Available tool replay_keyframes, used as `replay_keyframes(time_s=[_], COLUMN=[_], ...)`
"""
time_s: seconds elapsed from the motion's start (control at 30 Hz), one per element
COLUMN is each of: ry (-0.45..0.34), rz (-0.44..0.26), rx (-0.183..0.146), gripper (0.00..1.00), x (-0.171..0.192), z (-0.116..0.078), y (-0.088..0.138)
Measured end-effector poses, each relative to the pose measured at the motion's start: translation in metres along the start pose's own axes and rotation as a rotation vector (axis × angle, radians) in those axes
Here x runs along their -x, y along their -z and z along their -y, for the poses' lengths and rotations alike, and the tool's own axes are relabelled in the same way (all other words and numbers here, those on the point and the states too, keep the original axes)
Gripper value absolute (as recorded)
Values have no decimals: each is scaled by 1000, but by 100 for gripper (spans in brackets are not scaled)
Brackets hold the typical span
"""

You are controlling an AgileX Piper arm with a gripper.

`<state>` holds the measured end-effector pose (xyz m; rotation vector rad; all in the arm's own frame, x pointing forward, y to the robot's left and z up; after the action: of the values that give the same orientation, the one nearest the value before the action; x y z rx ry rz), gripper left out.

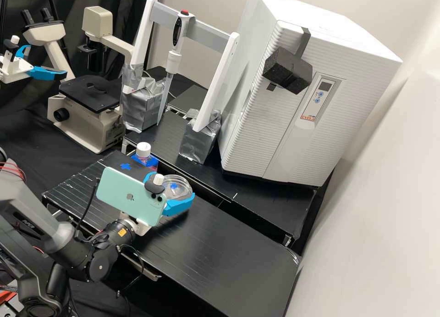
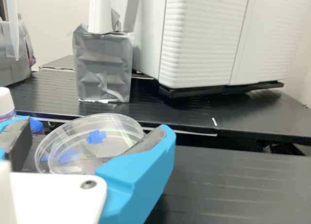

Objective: Close the lid

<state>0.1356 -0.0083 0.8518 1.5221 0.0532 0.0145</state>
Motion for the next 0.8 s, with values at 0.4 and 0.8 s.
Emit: replay_keyframes(time_s=[0.4,0.8], ry=[-107,-284], rz=[-18,-274], rx=[43,-34], gripper=[100,100], x=[6,10], z=[-10,-17], y=[13,56])
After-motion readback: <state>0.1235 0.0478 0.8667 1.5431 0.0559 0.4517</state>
